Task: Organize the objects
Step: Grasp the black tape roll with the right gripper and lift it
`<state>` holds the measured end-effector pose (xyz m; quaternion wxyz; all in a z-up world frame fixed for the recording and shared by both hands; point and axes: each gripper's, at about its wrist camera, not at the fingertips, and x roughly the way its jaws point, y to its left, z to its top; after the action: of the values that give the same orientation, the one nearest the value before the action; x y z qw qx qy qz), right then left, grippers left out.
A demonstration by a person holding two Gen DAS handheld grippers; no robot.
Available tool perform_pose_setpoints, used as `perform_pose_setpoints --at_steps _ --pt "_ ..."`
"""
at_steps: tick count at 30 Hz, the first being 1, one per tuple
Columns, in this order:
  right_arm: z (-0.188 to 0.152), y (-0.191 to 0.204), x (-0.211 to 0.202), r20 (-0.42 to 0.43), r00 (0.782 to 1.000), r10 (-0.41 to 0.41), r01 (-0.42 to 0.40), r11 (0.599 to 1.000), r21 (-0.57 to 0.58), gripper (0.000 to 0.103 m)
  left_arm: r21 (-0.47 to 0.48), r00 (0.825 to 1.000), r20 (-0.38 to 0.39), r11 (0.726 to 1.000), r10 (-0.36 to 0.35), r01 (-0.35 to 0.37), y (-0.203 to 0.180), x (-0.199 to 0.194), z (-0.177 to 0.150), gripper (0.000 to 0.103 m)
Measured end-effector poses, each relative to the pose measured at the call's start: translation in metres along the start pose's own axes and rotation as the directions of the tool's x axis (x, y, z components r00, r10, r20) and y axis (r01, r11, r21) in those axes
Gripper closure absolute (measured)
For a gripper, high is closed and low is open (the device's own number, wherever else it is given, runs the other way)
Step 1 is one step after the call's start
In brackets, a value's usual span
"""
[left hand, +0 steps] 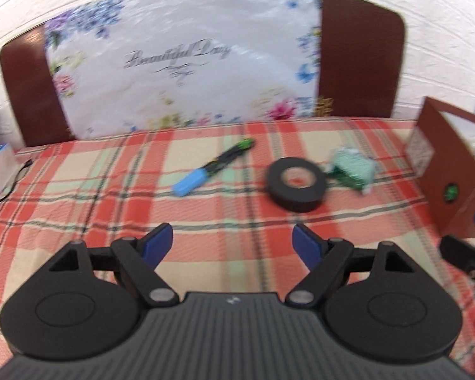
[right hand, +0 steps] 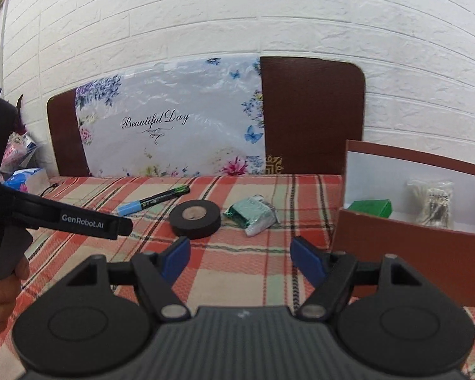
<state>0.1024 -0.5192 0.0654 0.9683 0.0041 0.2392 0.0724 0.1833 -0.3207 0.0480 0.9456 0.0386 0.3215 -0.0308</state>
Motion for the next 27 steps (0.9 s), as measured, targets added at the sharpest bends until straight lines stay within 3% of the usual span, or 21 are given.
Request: perform_pose_setpoints --at_steps 4,5,6,8,14,17,20,23,27 --pt "-0.002 0.008 0.030 -0.065 0.997 0.031 -0.030 0.999 0.012 0.031 -0.067 0.997 -0.040 0.995 0.067 -0.070 0.041 0.034 -0.028 0.019" --pt "-0.003 0.010 0.039 -0.084 0.996 0.043 -0.041 0.999 0.016 0.031 -0.101 0.996 -0.056 0.992 0.066 -0.071 0.051 0.044 -0.039 0.014" --pt "-0.003 0.012 0.048 -0.101 0.993 0.052 -0.051 0.999 0.019 0.031 -0.143 0.999 0.006 0.988 0.051 -0.050 0.059 0.041 -0.048 0.007" --pt "-0.002 0.017 0.067 -0.132 0.989 0.062 -0.061 0.998 0.013 0.031 -0.185 0.999 0.041 0.983 0.020 -0.013 0.065 0.036 -0.050 0.006" --pt "0.003 0.042 0.124 -0.153 0.984 0.094 -0.103 0.993 -0.050 0.031 -0.161 0.998 0.053 0.987 0.034 -0.025 0.057 0.039 -0.050 0.005" --pt "0.009 0.053 0.162 -0.173 0.982 0.068 -0.082 0.994 -0.074 0.030 -0.162 0.998 0.051 0.986 0.036 -0.027 0.058 0.041 -0.052 0.005" --pt "0.020 0.057 0.191 -0.166 0.985 0.044 -0.056 0.996 -0.070 0.022 -0.160 0.998 0.049 0.986 0.041 -0.033 0.058 0.042 -0.052 0.004" --pt "0.020 0.056 0.195 -0.170 0.984 0.058 -0.071 0.995 -0.070 0.022 -0.162 0.998 0.048 0.986 0.044 -0.035 0.058 0.042 -0.053 0.004" --pt "0.006 0.051 0.166 -0.180 0.981 0.067 -0.083 0.993 -0.081 0.022 -0.163 0.998 0.049 0.986 0.040 -0.031 0.058 0.043 -0.052 0.004"
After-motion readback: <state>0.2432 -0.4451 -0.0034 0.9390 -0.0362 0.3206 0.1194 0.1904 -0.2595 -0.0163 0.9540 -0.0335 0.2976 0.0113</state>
